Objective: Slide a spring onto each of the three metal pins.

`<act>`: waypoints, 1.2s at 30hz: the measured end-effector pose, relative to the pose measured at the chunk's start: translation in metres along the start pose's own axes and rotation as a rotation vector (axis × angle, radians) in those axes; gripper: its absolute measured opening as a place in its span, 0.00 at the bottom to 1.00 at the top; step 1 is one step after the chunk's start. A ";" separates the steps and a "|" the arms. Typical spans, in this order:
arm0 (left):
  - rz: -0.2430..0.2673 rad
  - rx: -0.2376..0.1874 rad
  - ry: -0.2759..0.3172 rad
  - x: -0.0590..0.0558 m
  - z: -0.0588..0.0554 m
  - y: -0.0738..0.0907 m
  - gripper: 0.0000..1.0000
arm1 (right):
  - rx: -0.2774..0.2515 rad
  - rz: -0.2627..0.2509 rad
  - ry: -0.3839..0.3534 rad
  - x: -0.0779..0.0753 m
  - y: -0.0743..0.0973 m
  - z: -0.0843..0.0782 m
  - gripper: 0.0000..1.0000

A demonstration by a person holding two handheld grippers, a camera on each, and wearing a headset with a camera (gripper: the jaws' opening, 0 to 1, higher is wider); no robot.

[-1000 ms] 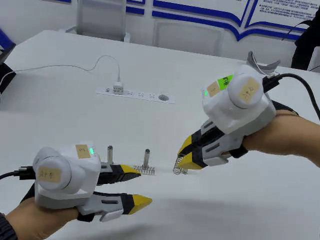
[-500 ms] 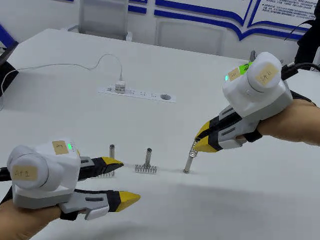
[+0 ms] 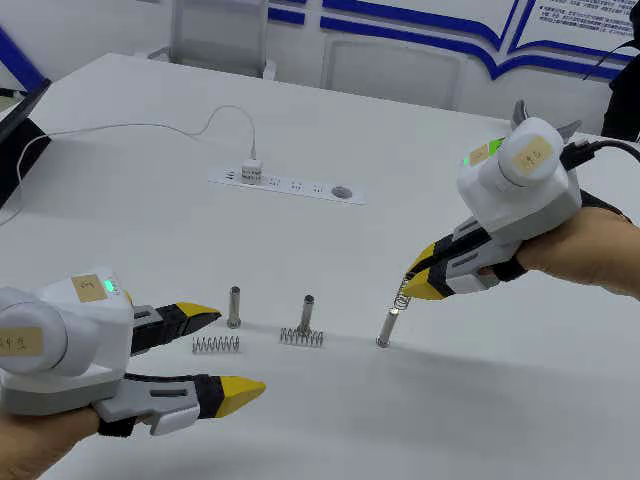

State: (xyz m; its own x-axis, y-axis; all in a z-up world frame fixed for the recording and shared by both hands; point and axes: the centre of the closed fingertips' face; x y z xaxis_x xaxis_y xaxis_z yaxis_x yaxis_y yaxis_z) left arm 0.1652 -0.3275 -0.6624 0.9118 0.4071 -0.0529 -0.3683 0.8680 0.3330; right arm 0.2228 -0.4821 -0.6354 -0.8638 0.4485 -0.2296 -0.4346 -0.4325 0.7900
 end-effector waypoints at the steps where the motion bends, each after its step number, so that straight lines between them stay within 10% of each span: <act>1: 0.001 0.000 0.001 0.000 0.000 0.000 0.58 | 0.002 0.000 -0.001 0.000 -0.001 -0.001 0.12; 36: 0.012 0.011 0.027 0.004 -0.009 0.002 0.57 | 0.048 0.038 -0.080 0.002 -0.047 -0.030 0.12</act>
State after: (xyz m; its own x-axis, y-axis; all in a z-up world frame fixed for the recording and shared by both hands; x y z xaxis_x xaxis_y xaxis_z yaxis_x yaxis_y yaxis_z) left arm 0.1668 -0.3219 -0.6706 0.9021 0.4252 -0.0740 -0.3770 0.8598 0.3445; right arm 0.2333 -0.4845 -0.6900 -0.8554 0.4945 -0.1541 -0.3876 -0.4136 0.8238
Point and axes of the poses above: the centre of the closed fingertips' face, and the gripper's own axes: y roughly backward along the fingers, x roughly to its left, z roughly out of its top, and after that the axes turned 7 degrees about -z, right-handed
